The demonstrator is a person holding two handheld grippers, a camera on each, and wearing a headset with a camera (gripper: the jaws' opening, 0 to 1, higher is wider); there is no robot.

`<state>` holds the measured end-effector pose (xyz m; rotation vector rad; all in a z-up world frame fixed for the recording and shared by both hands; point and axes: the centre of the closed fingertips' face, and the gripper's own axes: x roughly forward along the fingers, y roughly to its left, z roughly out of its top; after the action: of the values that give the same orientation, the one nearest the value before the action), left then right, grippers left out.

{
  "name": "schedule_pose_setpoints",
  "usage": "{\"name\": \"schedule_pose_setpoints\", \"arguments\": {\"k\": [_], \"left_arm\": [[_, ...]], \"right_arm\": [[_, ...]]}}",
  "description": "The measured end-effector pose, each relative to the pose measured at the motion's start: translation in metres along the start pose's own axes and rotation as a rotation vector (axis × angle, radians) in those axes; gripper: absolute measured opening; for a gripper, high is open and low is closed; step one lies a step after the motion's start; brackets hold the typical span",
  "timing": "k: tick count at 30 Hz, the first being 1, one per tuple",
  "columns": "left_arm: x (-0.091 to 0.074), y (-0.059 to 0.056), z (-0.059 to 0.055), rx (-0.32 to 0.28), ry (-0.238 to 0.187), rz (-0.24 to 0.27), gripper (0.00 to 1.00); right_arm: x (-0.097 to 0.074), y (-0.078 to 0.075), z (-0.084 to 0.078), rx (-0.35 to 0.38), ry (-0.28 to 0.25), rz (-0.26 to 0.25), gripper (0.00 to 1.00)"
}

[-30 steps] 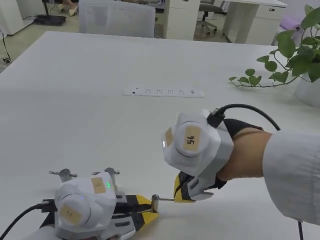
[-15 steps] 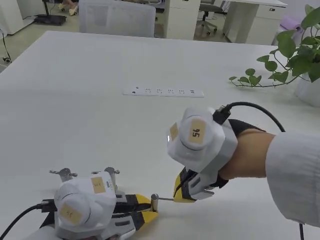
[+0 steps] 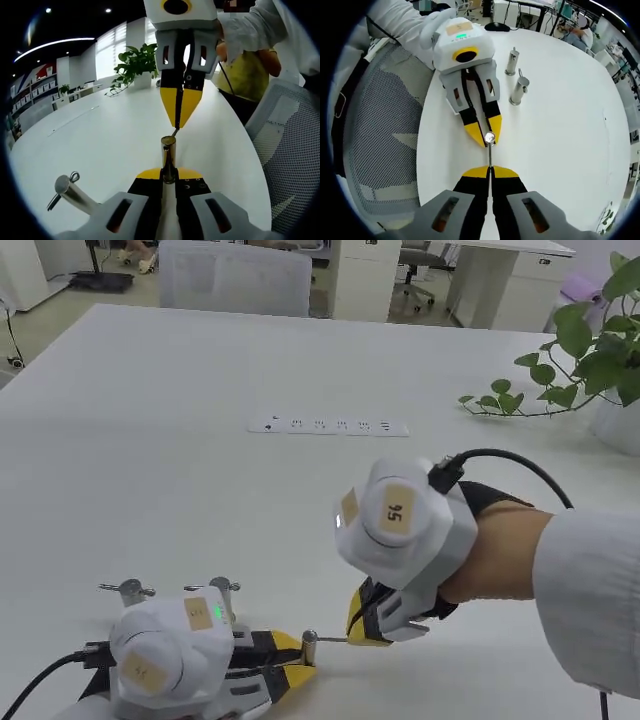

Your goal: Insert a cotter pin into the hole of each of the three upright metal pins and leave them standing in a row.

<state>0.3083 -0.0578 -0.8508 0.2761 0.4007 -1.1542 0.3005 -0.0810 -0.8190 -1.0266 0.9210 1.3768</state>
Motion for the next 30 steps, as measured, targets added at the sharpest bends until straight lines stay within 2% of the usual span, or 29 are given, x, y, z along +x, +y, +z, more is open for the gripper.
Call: {"name": "schedule_pose_setpoints", "arguments": {"k": [5, 18, 24, 27, 30], "left_arm": [[-0.0005, -0.0015, 0.0001, 0.016, 0.002, -0.005, 0.07], [-0.0002, -0.0012, 0.0008, 0.037, 0.015, -0.006, 0.07], [-0.0014, -0.0022, 0.0057, 0.035, -0.006, -0.009, 0.07], [-0.0014, -0.0027, 0.0065, 0.056, -0.006, -0.009, 0.07], [-0.0008, -0.0021, 0.0065, 0.045, -0.005, -0.014, 0.07]], "right_arm": [[-0.0029, -0.0006, 0.0027, 0.031, -0.026, 0.014, 0.01], [-0.0036, -0.0013, 0.0032, 0.005, -0.025, 0.010, 0.01], [-0.0035, -0.0010, 0.0032, 0.006, -0.027, 0.010, 0.01], [-0.0035, -0.0007, 0.0039, 0.006, -0.032, 0.013, 0.01], [-0.0040, -0.0012, 0.0041, 0.002, -0.037, 0.010, 0.01]]}}
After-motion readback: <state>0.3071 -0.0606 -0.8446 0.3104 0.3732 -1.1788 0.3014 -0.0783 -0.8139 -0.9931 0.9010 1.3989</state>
